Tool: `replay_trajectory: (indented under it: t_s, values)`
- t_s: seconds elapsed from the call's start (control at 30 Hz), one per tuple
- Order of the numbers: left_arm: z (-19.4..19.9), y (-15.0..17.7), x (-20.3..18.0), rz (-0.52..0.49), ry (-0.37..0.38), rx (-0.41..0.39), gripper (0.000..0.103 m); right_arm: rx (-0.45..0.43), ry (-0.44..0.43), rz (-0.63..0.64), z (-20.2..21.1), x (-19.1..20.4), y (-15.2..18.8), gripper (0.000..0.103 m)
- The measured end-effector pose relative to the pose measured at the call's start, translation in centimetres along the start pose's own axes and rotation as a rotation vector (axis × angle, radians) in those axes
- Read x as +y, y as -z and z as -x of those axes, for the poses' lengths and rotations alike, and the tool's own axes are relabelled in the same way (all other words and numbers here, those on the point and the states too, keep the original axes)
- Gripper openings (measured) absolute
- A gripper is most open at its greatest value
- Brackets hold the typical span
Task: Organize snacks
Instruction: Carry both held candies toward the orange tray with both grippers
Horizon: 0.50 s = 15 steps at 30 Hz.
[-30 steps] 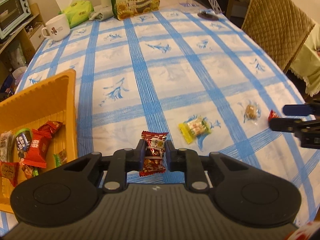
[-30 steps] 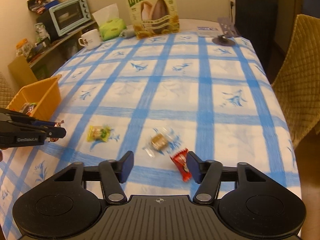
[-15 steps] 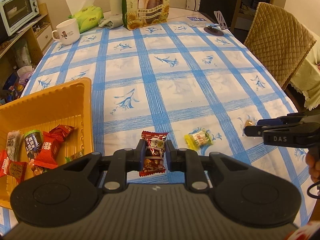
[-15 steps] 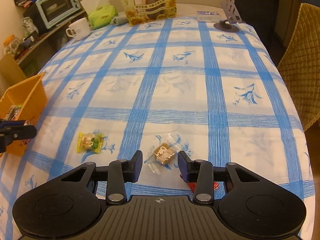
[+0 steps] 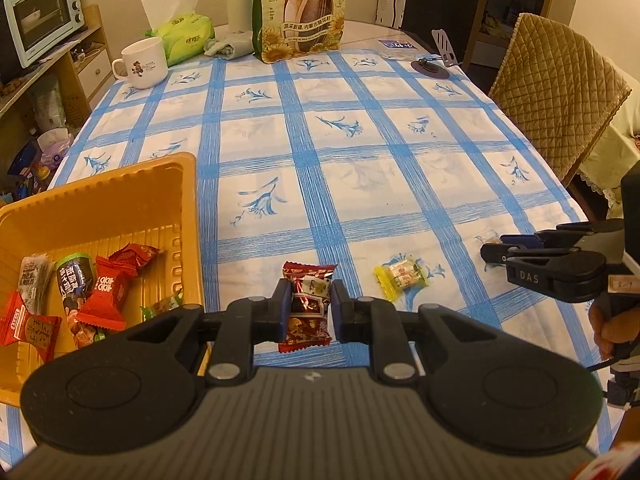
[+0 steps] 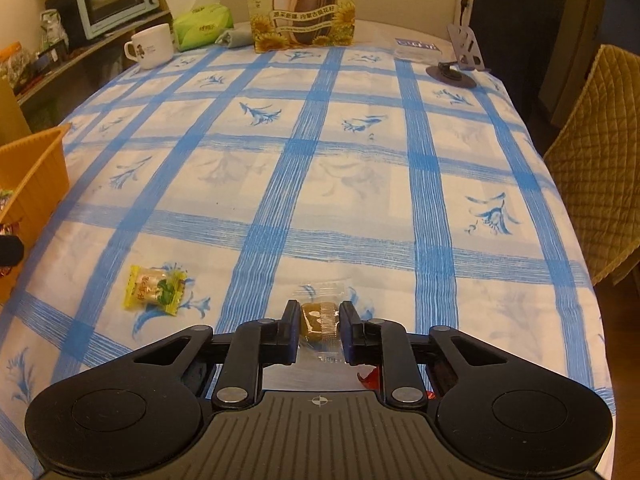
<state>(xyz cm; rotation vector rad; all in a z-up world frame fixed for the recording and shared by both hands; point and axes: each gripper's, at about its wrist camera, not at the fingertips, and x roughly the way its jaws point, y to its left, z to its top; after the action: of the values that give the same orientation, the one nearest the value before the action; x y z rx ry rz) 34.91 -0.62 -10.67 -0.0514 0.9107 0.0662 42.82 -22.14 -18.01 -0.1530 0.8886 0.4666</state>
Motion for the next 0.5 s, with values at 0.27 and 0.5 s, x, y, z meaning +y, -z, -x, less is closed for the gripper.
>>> replay_trajectory:
  t_s: [0.27,0.5]
  values:
    - [1.0,0.1,-0.1,0.003,0.002,-0.018,0.018,-0.001,0.000,0.024,0.4,0.6,-0.2,0.021]
    - [2.8,0.4,0.0,0.020,0.021,-0.048,0.018,-0.039,-0.069,0.006,3.5,1.4,-0.8,0.021]
